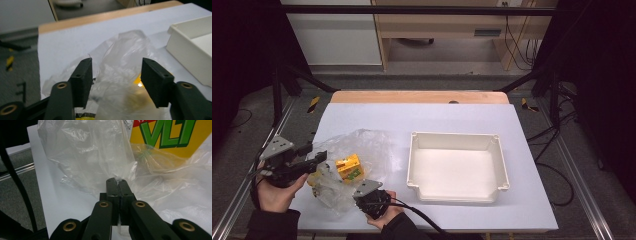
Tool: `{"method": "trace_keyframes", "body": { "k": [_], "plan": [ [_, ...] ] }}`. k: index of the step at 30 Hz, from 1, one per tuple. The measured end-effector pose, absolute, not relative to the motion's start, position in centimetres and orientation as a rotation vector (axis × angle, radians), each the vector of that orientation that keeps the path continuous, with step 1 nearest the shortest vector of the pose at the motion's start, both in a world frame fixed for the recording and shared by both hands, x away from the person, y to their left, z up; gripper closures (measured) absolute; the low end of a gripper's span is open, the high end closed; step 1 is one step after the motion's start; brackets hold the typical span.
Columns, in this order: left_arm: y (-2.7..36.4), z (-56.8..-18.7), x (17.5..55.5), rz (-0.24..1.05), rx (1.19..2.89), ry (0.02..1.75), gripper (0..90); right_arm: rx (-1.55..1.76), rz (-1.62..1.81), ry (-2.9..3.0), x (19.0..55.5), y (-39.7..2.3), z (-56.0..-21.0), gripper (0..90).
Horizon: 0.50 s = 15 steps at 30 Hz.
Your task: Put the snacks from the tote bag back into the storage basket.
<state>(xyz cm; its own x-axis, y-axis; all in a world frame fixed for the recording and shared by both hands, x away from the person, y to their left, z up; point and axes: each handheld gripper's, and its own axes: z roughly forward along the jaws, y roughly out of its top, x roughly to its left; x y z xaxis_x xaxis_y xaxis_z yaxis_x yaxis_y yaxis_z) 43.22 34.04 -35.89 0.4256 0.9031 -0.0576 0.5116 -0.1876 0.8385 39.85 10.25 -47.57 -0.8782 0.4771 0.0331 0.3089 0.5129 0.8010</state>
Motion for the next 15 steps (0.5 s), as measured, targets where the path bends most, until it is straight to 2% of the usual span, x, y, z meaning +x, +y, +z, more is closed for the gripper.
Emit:
{"method": "trace_keyframes", "body": {
  "k": [2,6,9,12,15],
  "plan": [
    [34.6,-37.4,44.0,0.498,1.87,1.247,51.3,0.669,1.294,2.563,39.8,10.1,-47.6,90.0],
    [35.2,-40.3,44.0,0.422,1.914,1.307,57.0,0.681,1.304,2.556,40.0,9.9,-47.5,89.9],
    [35.5,-42.3,43.8,0.378,1.962,1.339,64.8,0.687,1.312,2.546,40.1,10.0,-47.5,89.9],
    [35.4,-43.7,43.8,0.364,2.01,1.349,75.1,0.694,1.311,2.54,40.2,10.2,-47.6,89.9],
    [34.9,-44.6,43.9,0.415,2.072,1.357,83.7,0.714,1.331,2.519,40.4,10.3,-47.6,89.9]
  ]
}}
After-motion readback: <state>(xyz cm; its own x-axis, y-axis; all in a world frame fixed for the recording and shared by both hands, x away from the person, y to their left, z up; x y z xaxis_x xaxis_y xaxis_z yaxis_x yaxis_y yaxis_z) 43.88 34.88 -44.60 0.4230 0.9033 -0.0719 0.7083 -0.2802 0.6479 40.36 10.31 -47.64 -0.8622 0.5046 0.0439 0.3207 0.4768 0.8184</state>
